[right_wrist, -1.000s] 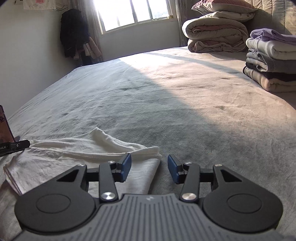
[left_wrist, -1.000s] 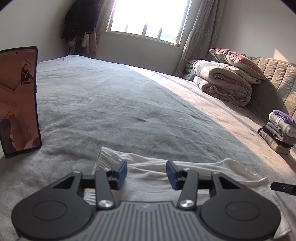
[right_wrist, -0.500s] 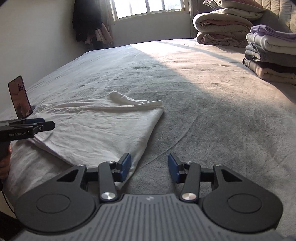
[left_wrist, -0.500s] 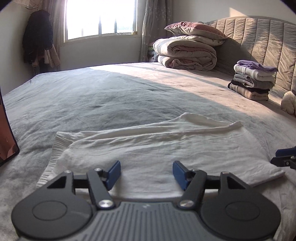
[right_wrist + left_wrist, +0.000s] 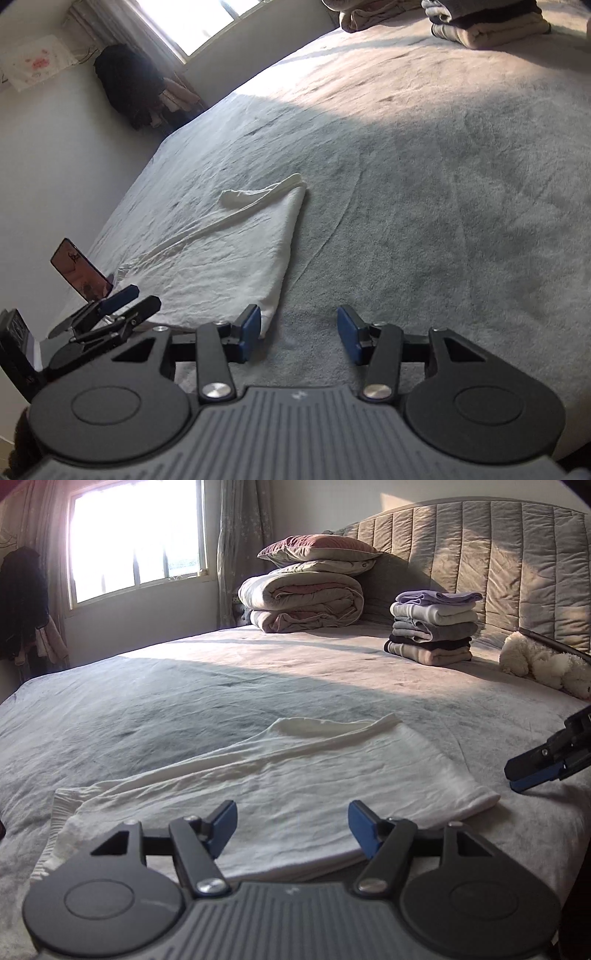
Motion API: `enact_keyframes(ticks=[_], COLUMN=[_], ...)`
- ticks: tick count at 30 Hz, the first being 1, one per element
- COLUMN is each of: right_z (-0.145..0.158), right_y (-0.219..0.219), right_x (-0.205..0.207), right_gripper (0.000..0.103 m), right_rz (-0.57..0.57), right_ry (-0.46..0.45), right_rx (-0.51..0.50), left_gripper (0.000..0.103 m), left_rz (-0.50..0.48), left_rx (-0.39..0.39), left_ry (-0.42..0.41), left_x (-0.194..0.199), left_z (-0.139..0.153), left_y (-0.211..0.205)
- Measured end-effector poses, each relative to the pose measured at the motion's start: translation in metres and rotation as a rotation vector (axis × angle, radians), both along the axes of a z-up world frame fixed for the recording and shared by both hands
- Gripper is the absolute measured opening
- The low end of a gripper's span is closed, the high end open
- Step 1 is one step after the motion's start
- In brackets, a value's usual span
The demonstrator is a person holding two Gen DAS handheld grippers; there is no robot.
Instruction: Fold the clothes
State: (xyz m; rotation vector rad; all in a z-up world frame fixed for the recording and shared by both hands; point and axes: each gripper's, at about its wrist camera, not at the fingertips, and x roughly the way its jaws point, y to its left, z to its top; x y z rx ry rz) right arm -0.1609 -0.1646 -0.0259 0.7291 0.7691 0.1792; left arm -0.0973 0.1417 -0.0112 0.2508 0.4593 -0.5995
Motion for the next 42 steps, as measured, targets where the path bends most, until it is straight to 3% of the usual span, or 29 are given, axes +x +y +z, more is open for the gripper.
enact_keyframes(ticks=[3,6,14,16,19,23,29,32,33,34,39,42], right_z=[-0.015,-0.024,-0.030,-0.033,-0.034,-0.028,-0.018,-0.019,-0.020,-0.021,-0.029,-0.034], right_y=[-0.012,-0.017,0.006,0.006,0.006,0.007,0.010,0.008,0.007,0.005,-0.002,-0.003], right_x=[0.004,0.008,0.031,0.033,0.033,0.036,0.045,0.043,0.044,0.045,0.051,0.067], right_gripper=[0.050,0.044,0.026,0.015,0.008,0.007,0.007,0.007,0.008,0.015,0.017,0.029], right_rz=[-0.036,-0.060,-0.004,-0.007,-0.006,0.004,0.030,0.033,0.027,0.018,-0.025,-0.033], right_ry=[0.041,0.061,0.077,0.088,0.087,0.063,0.036,0.033,0.034,0.037,0.057,0.084], right_rx=[0.210,0.302,0.301,0.339,0.391,0.408,0.425,0.422,0.416,0.410,0.376,0.348], left_gripper=[0.068,0.068,0.068,0.068,0.068,0.066,0.045,0.022,0.009,0.009,0.008,0.008], left_rz=[-0.096,-0.174,-0.320,-0.340,-0.335,-0.327,-0.316,-0.301,-0.300,-0.298,-0.278,-0.263], left_rx=[0.036,0.044,0.118,0.146,0.170,0.203,0.251,0.274,0.286,0.295,0.295,0.271], left_ry=[-0.021,-0.029,-0.070,-0.092,-0.126,-0.172,-0.240,-0.233,-0.222,-0.216,-0.213,-0.194], left_x=[-0.010,-0.018,-0.037,-0.042,-0.046,-0.051,-0.058,-0.057,-0.057,-0.057,-0.060,-0.060], left_z=[-0.002,-0.002,-0.009,-0.011,-0.013,-0.016,-0.020,-0.021,-0.022,-0.022,-0.020,-0.018], left_y=[-0.016,-0.028,-0.058,-0.065,-0.076,-0.091,-0.112,-0.120,-0.121,-0.122,-0.120,-0.118])
